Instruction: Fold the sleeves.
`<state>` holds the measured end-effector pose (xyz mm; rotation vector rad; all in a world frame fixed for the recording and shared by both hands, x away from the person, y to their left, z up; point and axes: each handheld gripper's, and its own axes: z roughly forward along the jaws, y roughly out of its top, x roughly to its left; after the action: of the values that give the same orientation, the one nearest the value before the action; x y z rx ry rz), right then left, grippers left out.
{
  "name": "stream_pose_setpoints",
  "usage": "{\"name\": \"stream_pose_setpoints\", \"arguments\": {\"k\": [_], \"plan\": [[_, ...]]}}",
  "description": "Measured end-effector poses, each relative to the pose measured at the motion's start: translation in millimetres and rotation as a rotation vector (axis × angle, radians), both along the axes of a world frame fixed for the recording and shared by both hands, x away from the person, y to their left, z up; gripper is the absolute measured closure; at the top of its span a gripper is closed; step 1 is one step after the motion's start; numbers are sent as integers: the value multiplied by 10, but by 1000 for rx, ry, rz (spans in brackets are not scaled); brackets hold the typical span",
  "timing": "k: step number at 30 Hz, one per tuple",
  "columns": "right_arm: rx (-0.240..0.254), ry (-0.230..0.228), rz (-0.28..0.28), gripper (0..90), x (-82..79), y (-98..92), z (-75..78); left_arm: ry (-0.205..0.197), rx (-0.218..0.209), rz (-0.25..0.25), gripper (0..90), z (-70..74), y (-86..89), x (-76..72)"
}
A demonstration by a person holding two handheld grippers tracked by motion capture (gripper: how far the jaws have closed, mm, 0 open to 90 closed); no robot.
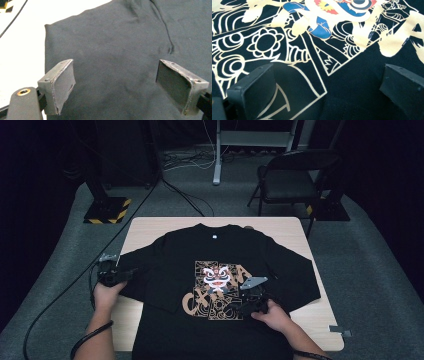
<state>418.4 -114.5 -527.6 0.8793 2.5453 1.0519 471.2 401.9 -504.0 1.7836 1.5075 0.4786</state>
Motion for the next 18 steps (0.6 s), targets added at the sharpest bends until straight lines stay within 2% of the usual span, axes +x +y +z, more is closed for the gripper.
{"name": "stream_pose_setpoints", "arguments": {"k": [12, 14, 18], "plan": [[0, -1, 1, 0, 0, 0, 0, 22, 27, 45, 207, -72, 81, -8], [0, 0, 0, 0, 0, 0, 0, 49, 52, 60, 241, -86, 90, -7], [0, 0, 0, 0, -1, 0, 0, 49, 73, 70, 280, -87, 91, -8]]}}
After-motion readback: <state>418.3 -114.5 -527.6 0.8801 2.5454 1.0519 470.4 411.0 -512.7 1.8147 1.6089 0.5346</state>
